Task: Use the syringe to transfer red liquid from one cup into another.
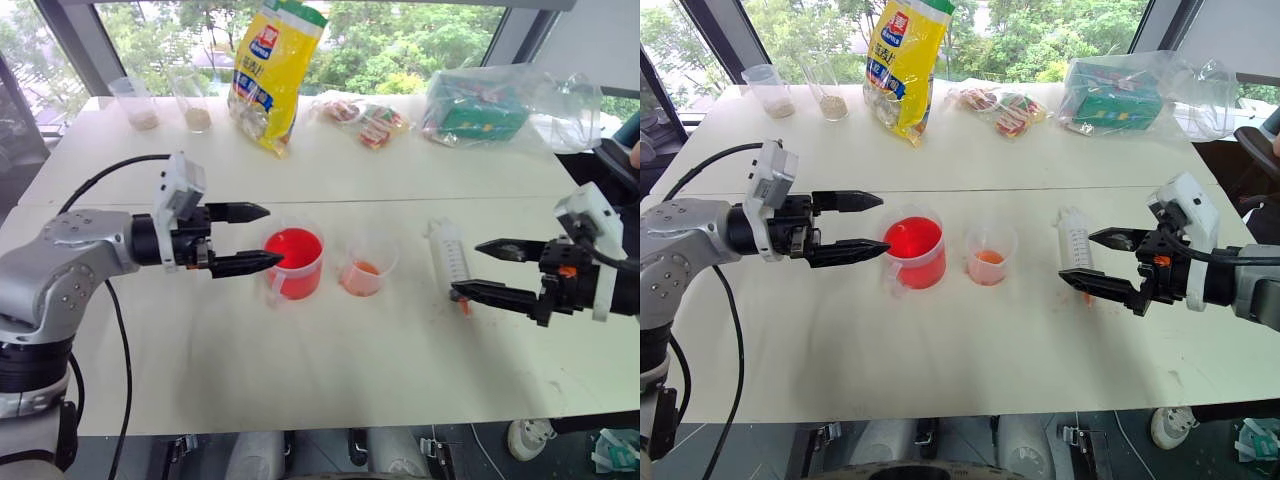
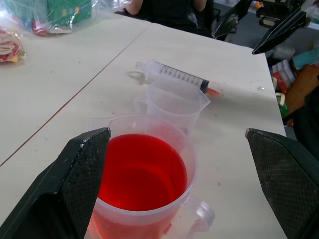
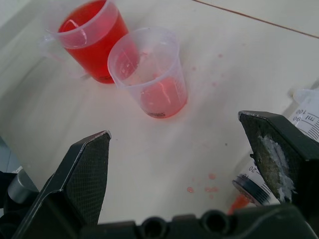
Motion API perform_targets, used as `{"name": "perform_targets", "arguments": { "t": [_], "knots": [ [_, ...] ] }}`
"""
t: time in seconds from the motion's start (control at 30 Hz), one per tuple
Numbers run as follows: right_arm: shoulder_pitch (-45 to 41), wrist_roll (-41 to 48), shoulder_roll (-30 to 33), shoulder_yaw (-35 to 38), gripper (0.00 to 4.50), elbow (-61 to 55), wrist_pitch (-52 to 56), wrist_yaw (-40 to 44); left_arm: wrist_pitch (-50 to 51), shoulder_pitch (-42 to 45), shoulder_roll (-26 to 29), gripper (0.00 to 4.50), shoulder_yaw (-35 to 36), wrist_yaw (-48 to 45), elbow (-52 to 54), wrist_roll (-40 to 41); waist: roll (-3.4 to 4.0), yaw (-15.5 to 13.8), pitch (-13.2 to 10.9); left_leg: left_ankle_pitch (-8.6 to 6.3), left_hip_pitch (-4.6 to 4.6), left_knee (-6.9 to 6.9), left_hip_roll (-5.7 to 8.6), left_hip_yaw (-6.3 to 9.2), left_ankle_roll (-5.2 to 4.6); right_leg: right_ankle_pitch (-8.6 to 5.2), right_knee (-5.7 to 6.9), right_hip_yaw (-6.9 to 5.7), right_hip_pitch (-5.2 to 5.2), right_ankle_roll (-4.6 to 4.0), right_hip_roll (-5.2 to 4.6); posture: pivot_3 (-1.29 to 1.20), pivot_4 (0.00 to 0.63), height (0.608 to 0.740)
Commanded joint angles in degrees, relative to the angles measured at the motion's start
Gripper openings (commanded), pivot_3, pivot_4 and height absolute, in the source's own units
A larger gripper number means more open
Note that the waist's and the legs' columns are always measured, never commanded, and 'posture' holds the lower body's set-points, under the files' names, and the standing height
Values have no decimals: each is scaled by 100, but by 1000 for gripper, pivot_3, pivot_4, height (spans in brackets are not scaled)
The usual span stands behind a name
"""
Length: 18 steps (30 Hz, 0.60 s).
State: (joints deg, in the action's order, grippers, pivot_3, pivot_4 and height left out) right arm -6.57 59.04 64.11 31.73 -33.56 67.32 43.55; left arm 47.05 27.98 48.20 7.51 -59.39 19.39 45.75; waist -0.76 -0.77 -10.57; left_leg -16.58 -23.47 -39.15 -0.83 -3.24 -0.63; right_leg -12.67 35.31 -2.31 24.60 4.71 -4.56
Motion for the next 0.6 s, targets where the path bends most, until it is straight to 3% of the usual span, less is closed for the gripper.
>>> {"name": "perform_targets", "arguments": {
  "t": [0.03,0.43,0.6],
  "knots": [
    [-28,60,4,178,4486,-20,-78,-55,11,181,35,4500,54,52,79,67,0,2,0,0,0,0,0,0,0,0,0,0,0,0,0,0,150,740],
    [-969,183,-171,-878,4486,445,691,-1299,-54,241,18,4500,100,114,68,71,-1,10,0,0,1,0,-1,-1,0,0,1,1,1,-1,1,0,150,740],
    [-1689,-412,-373,-1623,4486,1099,978,-1885,-166,271,-61,4500,45,115,40,2,-1,11,0,0,1,-1,0,-2,0,0,1,1,0,-1,1,0,150,740]
  ]
}}
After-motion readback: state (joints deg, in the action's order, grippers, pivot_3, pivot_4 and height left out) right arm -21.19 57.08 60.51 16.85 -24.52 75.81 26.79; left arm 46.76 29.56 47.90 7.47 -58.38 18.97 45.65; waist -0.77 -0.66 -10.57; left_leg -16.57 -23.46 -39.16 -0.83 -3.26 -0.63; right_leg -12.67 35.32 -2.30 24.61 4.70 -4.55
